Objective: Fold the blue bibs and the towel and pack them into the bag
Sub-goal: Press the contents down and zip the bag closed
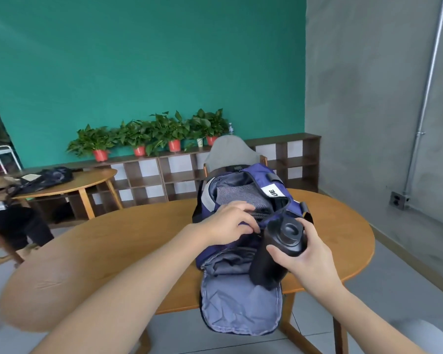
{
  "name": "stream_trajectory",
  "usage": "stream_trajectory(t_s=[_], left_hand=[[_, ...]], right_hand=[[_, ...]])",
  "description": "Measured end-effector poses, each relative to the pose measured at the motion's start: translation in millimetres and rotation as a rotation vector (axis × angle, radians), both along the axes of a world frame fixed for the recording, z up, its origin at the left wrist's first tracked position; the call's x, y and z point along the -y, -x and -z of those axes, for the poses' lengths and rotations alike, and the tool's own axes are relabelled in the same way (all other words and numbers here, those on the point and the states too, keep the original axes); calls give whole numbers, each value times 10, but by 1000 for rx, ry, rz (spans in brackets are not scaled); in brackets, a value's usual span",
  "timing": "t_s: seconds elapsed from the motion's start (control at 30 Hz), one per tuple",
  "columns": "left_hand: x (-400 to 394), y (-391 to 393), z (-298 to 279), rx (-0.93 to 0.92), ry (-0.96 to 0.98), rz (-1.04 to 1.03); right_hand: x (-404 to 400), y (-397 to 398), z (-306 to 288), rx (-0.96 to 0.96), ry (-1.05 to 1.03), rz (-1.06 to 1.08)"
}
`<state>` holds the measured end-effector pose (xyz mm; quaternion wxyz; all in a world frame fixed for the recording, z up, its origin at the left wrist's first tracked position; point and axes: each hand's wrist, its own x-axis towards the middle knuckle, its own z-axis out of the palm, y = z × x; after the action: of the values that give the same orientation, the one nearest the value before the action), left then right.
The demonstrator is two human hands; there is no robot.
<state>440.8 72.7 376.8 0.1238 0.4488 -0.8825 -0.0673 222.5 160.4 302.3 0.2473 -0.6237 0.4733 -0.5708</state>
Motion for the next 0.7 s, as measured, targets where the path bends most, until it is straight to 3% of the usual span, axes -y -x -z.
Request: stream_trajectory(t_s=[0.27,0.5,0.7], left_hand=[[564,519,-122,328,-198,116],[899,1078,-200,271,-257,186],[1256,1246,-469,222,-235,119]], right_hand=[[338,342,-2,-53,2,89],[917,885,-134,-202,-36,133],[1119,1150,-190,-113,-44,134]])
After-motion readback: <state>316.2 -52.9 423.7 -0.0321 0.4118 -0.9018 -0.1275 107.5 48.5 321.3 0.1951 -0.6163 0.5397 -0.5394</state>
